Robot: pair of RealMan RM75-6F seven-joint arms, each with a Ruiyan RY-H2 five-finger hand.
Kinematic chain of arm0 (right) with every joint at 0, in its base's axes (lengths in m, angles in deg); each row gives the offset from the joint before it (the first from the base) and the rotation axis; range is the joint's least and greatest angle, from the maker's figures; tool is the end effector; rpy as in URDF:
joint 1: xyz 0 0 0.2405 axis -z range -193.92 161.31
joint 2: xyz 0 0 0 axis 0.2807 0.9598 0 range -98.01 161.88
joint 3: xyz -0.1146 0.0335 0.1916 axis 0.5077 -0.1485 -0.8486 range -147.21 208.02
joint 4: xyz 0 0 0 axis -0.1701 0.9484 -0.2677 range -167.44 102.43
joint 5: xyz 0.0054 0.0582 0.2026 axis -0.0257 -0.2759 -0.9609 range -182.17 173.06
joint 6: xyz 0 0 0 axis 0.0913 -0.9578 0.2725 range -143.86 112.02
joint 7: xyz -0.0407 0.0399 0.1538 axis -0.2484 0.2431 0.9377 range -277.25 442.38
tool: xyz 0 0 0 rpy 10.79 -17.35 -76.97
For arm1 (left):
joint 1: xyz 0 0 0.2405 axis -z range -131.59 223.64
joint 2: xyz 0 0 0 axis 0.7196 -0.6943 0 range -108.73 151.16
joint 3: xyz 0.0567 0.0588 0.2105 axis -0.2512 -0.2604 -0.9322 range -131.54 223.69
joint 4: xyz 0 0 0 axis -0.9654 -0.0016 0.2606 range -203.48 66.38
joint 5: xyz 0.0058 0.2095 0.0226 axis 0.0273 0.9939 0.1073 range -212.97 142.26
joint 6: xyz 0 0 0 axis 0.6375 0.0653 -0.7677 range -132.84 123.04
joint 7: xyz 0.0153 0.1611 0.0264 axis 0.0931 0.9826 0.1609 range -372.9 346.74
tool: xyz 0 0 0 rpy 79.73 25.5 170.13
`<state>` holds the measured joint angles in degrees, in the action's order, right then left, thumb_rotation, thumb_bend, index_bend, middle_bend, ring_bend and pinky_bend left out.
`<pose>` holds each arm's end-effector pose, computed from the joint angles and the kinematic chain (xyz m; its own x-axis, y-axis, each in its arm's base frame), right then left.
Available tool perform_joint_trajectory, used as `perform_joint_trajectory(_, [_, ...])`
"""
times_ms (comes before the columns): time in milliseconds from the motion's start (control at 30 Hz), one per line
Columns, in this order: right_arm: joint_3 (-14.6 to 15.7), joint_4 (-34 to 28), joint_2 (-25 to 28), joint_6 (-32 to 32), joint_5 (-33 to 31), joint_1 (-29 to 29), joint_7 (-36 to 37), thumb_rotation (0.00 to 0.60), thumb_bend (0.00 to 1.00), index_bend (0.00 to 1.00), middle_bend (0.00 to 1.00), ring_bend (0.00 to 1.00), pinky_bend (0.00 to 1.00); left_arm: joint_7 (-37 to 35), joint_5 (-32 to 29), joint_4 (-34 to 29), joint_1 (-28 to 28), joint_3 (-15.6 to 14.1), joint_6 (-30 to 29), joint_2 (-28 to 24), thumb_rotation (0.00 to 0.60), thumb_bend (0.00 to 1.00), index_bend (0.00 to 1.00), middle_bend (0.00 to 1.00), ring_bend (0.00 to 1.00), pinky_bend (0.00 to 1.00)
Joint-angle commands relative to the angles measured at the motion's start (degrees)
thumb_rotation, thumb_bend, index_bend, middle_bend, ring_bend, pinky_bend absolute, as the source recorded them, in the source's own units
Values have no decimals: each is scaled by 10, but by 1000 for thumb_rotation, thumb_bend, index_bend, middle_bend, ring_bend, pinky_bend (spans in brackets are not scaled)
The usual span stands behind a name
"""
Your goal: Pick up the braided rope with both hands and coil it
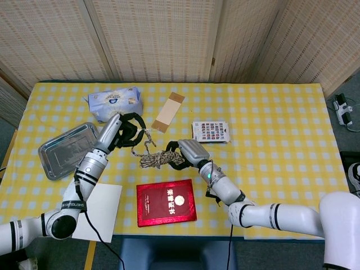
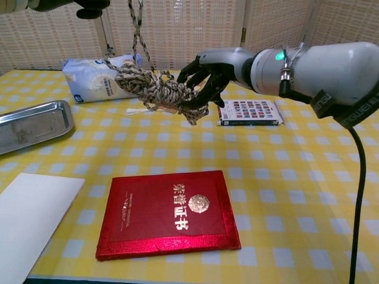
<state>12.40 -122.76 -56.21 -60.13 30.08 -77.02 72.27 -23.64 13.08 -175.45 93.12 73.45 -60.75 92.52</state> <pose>-0.0178 -0.3658 -0.0417 0.0477 -0.5484 0.8348 -0.9708 -0.2220 -0.0903 -0.0230 0.3705 0.0906 -0.3347 0.3133 0.8887 0.8823 -0.2270 0.4123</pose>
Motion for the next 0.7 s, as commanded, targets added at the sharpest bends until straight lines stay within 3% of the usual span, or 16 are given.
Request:
perform_joint_trajectory(33, [-17, 15, -32, -50, -82, -36, -37, 600, 638, 881, 736, 833, 729, 2, 12, -14, -3, -2, -5, -4, 600, 541, 620, 973, 892, 907])
perform_joint_trajectory(167, [-48, 26, -53, -83, -123, -43, -29, 600, 639, 881, 738, 834, 733, 5, 25, -29, -6, -10, -9, -4, 600, 542, 621, 973, 892, 907])
perform_joint_trajectory(300, [-75, 33, -66, -102, -123, -35, 1, 600, 638, 881, 738, 835, 735, 9, 38, -37, -12, -24, -7, -6, 600, 542, 622, 973, 892, 907])
perform_joint_trajectory(700, [-105, 21, -54, -101, -3, 35, 122, 600, 639, 881, 739, 839, 735, 25, 12, 11, -17, -59, 11, -1, 600, 542, 624, 973, 892, 907])
